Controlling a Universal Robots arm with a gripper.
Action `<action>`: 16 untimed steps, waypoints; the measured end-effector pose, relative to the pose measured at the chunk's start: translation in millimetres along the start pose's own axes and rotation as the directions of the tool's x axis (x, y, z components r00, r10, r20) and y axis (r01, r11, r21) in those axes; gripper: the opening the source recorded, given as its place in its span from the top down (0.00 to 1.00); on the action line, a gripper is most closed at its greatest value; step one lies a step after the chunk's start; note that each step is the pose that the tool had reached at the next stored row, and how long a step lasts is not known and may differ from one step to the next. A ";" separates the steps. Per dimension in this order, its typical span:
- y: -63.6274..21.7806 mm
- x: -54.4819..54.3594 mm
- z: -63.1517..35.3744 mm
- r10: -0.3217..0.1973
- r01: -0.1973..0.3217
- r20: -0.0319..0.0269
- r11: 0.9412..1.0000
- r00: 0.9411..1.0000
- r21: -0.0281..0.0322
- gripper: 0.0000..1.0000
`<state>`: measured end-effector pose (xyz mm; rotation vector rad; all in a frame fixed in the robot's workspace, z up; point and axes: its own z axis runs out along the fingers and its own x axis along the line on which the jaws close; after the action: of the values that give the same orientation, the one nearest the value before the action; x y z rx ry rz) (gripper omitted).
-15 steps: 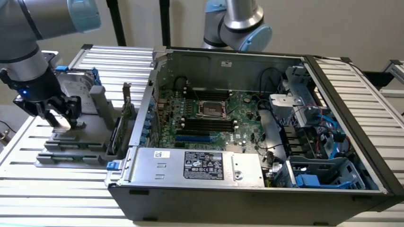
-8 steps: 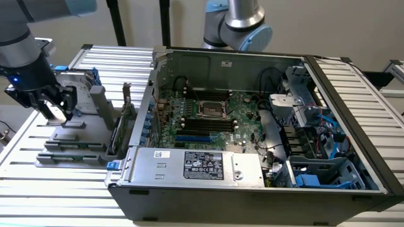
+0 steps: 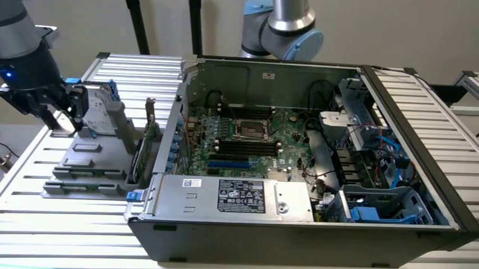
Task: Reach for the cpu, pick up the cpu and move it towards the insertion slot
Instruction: 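Pick up the cpu and move it towards the insertion slot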
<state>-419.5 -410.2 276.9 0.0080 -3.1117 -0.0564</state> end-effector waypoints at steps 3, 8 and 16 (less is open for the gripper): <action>0.4 -5.1 -13.9 0.000 0.000 0.000 1.000 1.000 0.000 0.45; 1.0 -18.7 -37.0 0.000 0.000 0.000 1.000 1.000 0.000 0.45; 1.2 -53.6 -74.6 0.000 0.000 -0.002 1.000 1.000 -0.006 0.45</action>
<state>-363.8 -411.5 350.0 0.0081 -3.1091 -0.0653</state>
